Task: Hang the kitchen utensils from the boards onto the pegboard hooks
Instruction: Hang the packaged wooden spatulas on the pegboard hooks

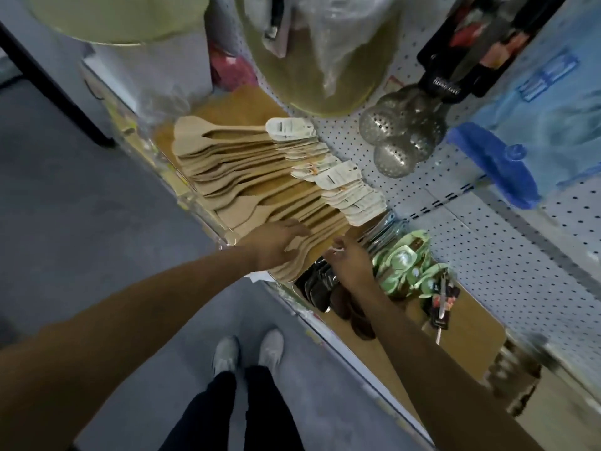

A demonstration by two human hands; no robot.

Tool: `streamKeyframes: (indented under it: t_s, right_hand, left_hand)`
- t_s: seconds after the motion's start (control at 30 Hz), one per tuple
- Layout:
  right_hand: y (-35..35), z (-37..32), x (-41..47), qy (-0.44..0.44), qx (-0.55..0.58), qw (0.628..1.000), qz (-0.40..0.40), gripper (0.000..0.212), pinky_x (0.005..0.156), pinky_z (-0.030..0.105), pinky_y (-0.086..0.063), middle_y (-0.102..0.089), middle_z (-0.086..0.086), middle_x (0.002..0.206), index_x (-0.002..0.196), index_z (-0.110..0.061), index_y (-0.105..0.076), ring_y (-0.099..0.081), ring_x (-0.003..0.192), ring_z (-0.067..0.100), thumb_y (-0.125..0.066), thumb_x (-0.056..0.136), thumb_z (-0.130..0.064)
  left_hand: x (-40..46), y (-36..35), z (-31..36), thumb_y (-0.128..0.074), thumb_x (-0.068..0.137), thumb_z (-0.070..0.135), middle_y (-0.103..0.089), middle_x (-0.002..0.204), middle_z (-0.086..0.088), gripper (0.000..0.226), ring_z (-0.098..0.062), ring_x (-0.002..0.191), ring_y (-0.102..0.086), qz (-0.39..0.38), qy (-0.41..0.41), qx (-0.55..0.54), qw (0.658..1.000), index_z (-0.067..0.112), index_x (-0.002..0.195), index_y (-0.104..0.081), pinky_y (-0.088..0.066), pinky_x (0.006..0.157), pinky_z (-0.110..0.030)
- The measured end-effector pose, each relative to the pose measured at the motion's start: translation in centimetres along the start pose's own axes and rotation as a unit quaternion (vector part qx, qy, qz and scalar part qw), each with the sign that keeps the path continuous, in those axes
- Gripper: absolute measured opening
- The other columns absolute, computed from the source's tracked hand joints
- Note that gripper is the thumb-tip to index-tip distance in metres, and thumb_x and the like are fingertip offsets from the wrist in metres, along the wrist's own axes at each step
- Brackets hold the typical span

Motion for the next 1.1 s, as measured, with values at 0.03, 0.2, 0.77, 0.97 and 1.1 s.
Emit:
streamKeyframes:
  t_s: [0.03,0.2,0.77,0.97,1.1]
  right_hand:
    - [-0.9,0.8,1.2,-0.021,0.029,0.999,0.004,0.023,0.077,0.03,-0.046,-0.065,0.006,0.098,0.11,-0.01,-0.059,-0.062,0.099,0.026,-0.065,0.089,-0.015]
    - [-5.7,5.9,7.1,-0.158,0.202,0.966,0.032,0.021,0.087,0.052,-0.055,-0.06,-0.002,0.076,0.069,-0.026,-0.054,-0.067,0.092,0.032,-0.064,0.083,-0.015]
    - [-10.3,10.3,13.7,-0.262,0.372,0.886,0.09,0.017,0.048,0.026,-0.054,-0.061,0.009,0.072,0.077,-0.003,-0.058,-0.058,0.051,0.014,-0.061,0.093,-0.007]
    - [-10.3,9.9,14.0,-0.253,0.384,0.887,0.039,0.022,0.064,0.031,-0.056,-0.061,0.008,0.076,0.074,-0.009,-0.056,-0.062,0.066,0.02,-0.056,0.095,-0.006]
    - [-9.1,10.0,12.9,-0.267,0.382,0.877,0.119,0.026,0.062,0.037,-0.057,-0.059,0.008,0.068,0.067,-0.006,-0.057,-0.06,0.065,0.024,-0.062,0.092,-0.011]
  left_hand:
    - [1.3,-1.4,-0.8,-0.061,0.094,0.021,-0.052,0.142,-0.003,0.049,-0.024,0.122,-0.055,-0.002,0.004,0.001,1.0,0.02,0.141,-0.05,-0.044,0.097,-0.031]
    - [7.0,-7.0,-5.0,-0.053,0.097,0.021,-0.052,0.143,-0.009,0.048,-0.031,0.125,-0.054,0.011,0.068,0.004,0.998,0.019,0.144,-0.047,-0.047,0.102,-0.042]
    - [11.9,-10.5,-7.3,-0.052,0.09,0.017,-0.07,0.102,-0.008,0.022,-0.031,0.108,-0.055,0.019,0.119,0.003,0.993,0.02,0.108,-0.065,-0.047,0.077,-0.035]
    - [12.1,-9.7,-6.8,-0.052,0.093,0.017,-0.07,0.107,-0.006,0.025,-0.028,0.108,-0.057,0.01,0.126,0.033,0.991,0.021,0.115,-0.064,-0.049,0.076,-0.034]
    - [11.9,-8.0,-5.1,-0.057,0.088,0.017,-0.07,0.1,-0.004,0.016,-0.028,0.097,-0.063,0.013,0.137,0.036,0.99,0.022,0.102,-0.062,-0.047,0.07,-0.032]
Point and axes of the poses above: each hand's wrist, its own x-axis towards the middle knuckle, its own y-axis out of the back of the hand, z = x × y, the point moved 7 cm from there along x, towards the middle knuckle
